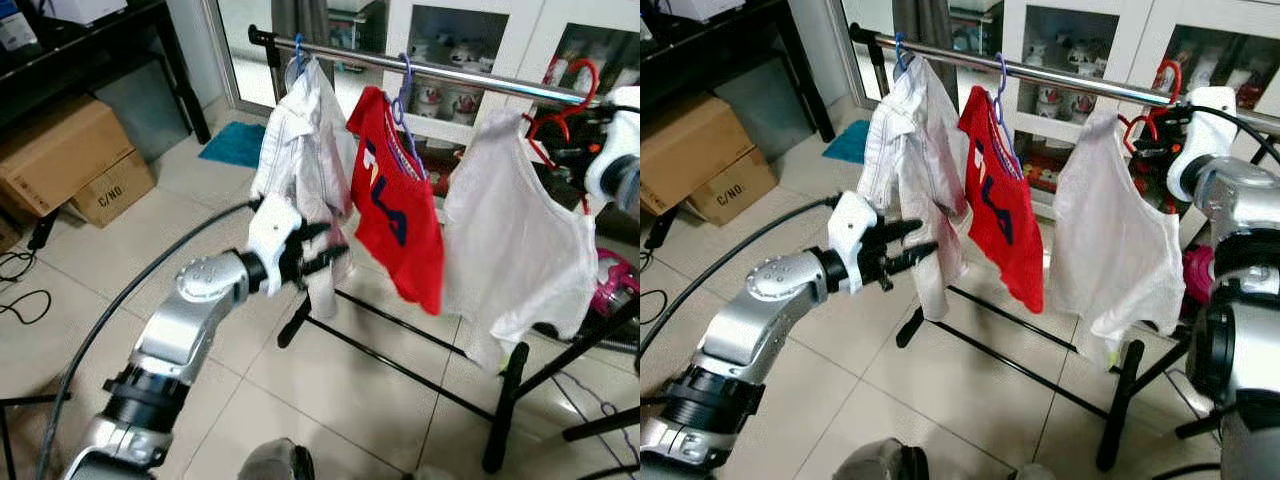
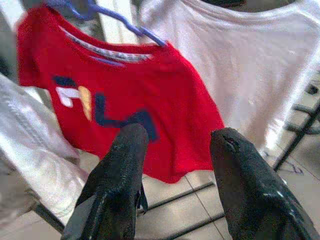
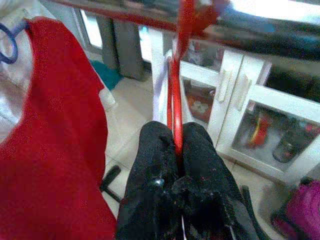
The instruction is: Hang hanger
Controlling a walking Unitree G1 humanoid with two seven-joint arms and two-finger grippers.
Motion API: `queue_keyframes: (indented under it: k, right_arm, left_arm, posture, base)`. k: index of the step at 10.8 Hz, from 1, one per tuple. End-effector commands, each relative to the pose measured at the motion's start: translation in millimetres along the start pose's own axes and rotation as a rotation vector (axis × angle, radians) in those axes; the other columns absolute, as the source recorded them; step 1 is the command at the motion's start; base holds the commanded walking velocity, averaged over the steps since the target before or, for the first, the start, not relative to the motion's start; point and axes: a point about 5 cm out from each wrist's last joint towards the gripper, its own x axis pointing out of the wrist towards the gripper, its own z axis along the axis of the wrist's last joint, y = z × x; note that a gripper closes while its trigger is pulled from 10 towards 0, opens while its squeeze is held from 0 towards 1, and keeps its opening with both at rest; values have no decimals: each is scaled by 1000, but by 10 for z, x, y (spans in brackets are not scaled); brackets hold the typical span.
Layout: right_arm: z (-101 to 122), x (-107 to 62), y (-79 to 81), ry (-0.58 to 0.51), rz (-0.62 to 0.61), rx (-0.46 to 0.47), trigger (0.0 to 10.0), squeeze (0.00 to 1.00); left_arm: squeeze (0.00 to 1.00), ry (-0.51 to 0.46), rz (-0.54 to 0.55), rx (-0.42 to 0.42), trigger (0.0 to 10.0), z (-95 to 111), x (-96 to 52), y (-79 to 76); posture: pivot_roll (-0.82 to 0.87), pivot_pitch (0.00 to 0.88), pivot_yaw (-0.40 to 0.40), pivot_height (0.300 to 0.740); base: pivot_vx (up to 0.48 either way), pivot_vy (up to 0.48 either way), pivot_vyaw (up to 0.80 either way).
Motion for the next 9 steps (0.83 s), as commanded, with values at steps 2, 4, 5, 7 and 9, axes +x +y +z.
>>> queue_keyframes:
  k: [2, 4, 5, 7, 9]
  right_arm:
    - [61, -235, 89, -141, 37, -22, 0, 0]
    - [-103, -354, 271, -196, 41, -35, 0, 0]
    - [-190, -364, 357, -190, 42, -33, 0, 0]
    - [-156, -373, 463, -209, 26, -14, 0, 0]
    - [-34, -332, 531, -240, -8, 7, 0, 0]
  left_arm:
    - [0, -32, 104, -42, 10000, -11, -14, 27]
    - [0, -39, 104, -38, 10000, -26, 6, -20]
    - [0, -35, 102, -34, 10000, -30, 21, -20]
    - [0, -38, 104, -26, 10000, -17, 32, -14]
    - [0, -32, 109, -23, 10000, -39, 2, -25]
  posture:
    - [-125, 0, 98, 740]
    - [-135, 0, 114, 740]
    - [-138, 0, 120, 740]
    - [-132, 0, 119, 740]
    - [-123, 0, 107, 740]
  base:
    - [0, 0, 0]
    - [0, 0, 0]
    - [0, 0, 0]
    - [0, 0, 0]
    - [0, 0, 0]
